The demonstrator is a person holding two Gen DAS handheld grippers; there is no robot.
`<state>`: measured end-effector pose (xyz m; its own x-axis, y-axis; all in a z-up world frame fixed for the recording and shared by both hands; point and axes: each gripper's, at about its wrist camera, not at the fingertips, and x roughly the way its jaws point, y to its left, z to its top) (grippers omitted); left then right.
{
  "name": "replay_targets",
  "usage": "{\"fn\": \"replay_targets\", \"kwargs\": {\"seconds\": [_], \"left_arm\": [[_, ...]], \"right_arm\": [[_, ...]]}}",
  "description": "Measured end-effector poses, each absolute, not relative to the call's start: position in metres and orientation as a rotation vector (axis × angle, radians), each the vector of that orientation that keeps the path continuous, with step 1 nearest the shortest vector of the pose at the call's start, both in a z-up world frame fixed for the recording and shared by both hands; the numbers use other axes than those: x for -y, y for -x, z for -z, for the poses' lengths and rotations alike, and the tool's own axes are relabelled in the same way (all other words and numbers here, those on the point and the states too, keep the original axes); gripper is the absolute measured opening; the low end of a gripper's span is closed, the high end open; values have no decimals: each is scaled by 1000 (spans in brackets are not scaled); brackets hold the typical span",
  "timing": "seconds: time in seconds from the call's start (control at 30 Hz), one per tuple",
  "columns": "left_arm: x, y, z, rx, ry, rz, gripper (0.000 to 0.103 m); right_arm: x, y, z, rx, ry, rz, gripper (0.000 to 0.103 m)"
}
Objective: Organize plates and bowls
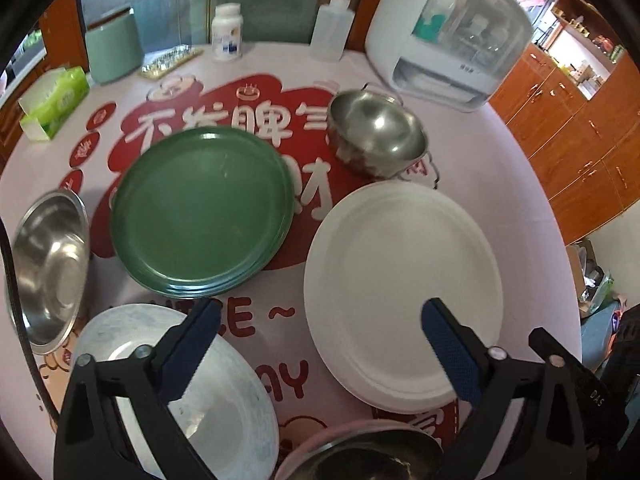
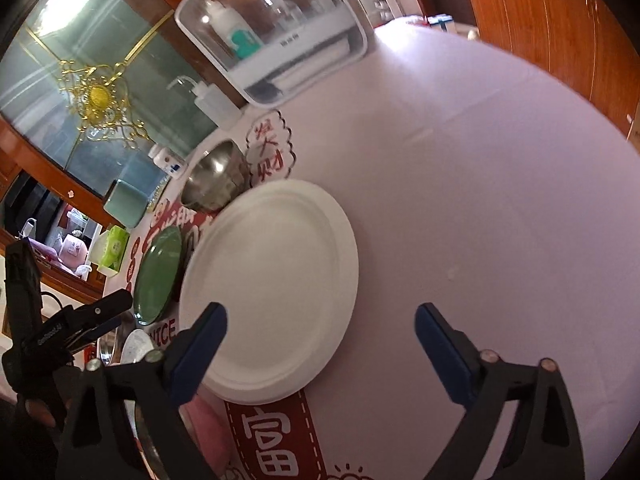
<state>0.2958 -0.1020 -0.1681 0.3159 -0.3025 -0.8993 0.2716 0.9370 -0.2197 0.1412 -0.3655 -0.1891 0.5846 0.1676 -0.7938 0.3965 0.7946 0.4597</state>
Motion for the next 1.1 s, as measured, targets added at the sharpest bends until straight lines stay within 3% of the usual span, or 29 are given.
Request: {"fn": "replay_targets", "kwargs": {"seconds": [0.43, 0.57, 0.73, 0.8, 1.1], "left_arm": [[103, -314, 209, -1287, 50, 354, 56], [105, -315, 215, -1302, 46, 354, 54], [108, -318, 223, -1326, 38, 362, 40], [109, -318, 225, -1333, 31, 359, 39], [109, -319, 235, -1358, 39, 357, 32]], "right_arm": [[372, -156, 219, -1010, -693, 121, 57], [375, -157, 221, -1010, -701, 117, 48], [375, -159, 223, -1009, -697, 110, 36], [376, -160, 224, -1010, -700, 101, 31], [380, -160, 226, -1007, -699, 82, 24]]}}
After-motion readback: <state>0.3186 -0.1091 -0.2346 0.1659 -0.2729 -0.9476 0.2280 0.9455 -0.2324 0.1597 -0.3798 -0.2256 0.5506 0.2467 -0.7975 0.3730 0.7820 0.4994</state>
